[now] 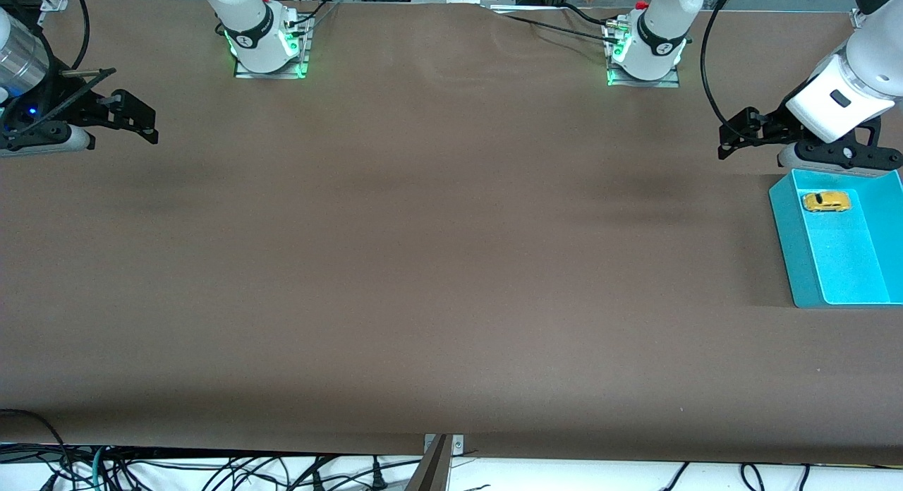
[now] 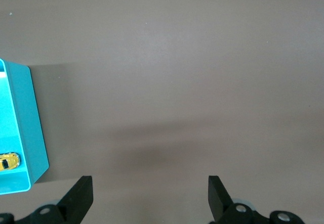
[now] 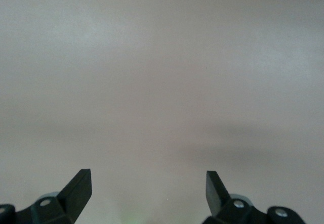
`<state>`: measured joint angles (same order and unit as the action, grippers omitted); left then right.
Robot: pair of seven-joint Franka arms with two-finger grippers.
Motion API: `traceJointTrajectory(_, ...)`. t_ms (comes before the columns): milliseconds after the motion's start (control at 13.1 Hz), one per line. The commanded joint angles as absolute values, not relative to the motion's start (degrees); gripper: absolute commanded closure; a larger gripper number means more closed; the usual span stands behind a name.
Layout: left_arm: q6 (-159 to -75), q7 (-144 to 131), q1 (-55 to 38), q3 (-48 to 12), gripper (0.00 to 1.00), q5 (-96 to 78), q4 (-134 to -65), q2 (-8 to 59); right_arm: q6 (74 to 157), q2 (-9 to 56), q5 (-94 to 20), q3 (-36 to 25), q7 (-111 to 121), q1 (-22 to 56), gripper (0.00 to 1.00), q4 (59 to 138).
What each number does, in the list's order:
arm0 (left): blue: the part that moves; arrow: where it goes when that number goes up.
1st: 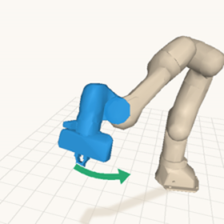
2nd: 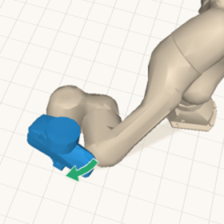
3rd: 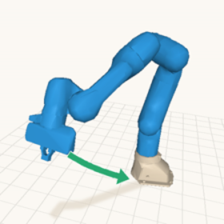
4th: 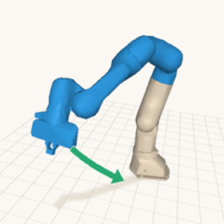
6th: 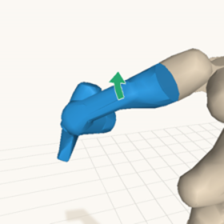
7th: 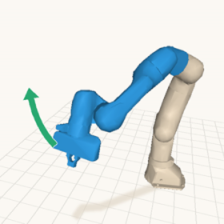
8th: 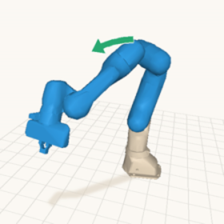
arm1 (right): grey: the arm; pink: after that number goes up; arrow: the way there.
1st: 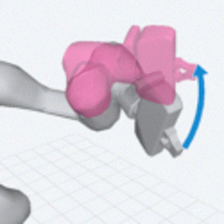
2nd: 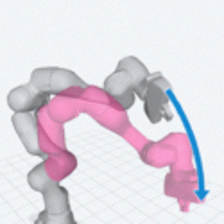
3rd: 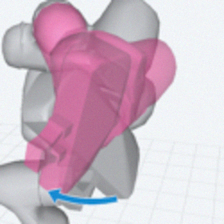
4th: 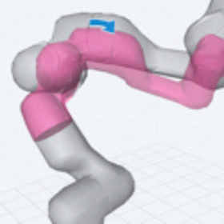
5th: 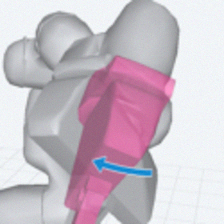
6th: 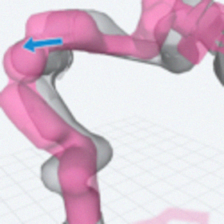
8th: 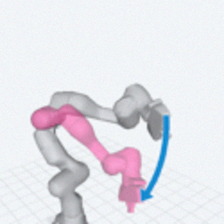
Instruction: Wind and store yellow beetle car
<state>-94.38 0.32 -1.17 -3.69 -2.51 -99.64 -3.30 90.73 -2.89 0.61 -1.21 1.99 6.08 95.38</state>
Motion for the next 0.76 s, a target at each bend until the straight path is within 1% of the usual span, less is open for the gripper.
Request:
traceJointTrajectory(0,-92.1,-0.6,-1.3,-3.1,0.0,-3.3,-97.5,-1.6,90.0,-3.5,1.4,-1.0,1.2,6.2,0.0,95.3)
traceJointTrajectory(153,-88.6,-0.6,-1.3,-3.1,0.0,-3.3,-94.1,0.2,90.0,-3.4,1.4,-1.0,1.2,6.2,0.0,95.3)
traceJointTrajectory(688,-88.5,0.9,-1.3,-3.0,0.0,-2.5,-93.9,0.3,90.2,-3.5,1.5,-1.0,1.1,6.2,0.0,95.2)
